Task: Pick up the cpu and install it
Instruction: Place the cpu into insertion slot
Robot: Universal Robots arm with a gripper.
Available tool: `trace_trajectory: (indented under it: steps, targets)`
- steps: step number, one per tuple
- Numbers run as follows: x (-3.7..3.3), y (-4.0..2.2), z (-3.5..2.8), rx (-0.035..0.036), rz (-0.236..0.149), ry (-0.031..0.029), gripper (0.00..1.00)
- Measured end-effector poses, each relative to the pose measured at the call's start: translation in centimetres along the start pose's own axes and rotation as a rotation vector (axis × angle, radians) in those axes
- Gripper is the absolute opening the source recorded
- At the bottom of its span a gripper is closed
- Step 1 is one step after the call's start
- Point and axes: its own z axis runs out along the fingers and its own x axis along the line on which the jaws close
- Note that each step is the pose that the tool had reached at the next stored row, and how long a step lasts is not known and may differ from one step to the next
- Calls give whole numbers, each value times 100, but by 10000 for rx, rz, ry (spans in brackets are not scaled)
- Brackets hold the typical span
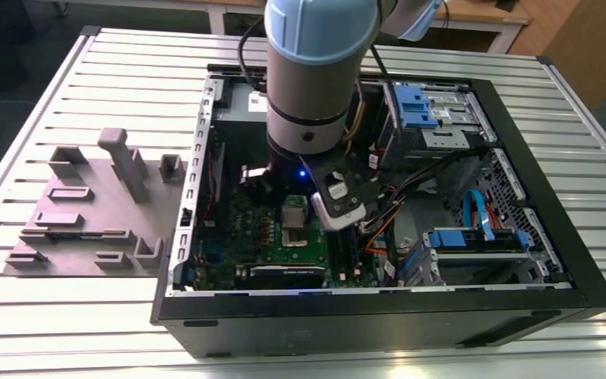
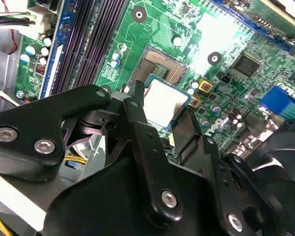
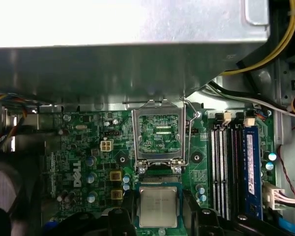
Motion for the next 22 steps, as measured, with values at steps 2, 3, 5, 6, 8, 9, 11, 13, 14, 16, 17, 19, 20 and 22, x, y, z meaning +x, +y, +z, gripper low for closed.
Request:
trace_trajectory:
  steps: [2,3,5,6,8,9,11,13,14,16,17,19,20,22]
  targets:
    - [0,-4,36,-1,-16,0,47]
    - [-1,-6,55,0,-45,1,47]
    - [-4,-8,91,0,-141,5,47]
    - [-4,-9,108,0,-187,7,47]
    - [-6,-12,134,1,-266,10,47]
    - [-6,-13,141,1,-292,11,47]
    - [-6,-17,149,11,-313,16,47]
    - [-7,-24,162,16,-332,20,47]
    - [-7,-26,171,18,-343,24,47]
    - [-9,-30,190,23,-371,32,47]
    - [-12,-31,197,31,-381,38,47]
    - [-13,-31,199,37,-385,40,47]
    - [-13,-31,201,34,-386,39,47]
    - [-13,-31,202,34,-386,39,47]
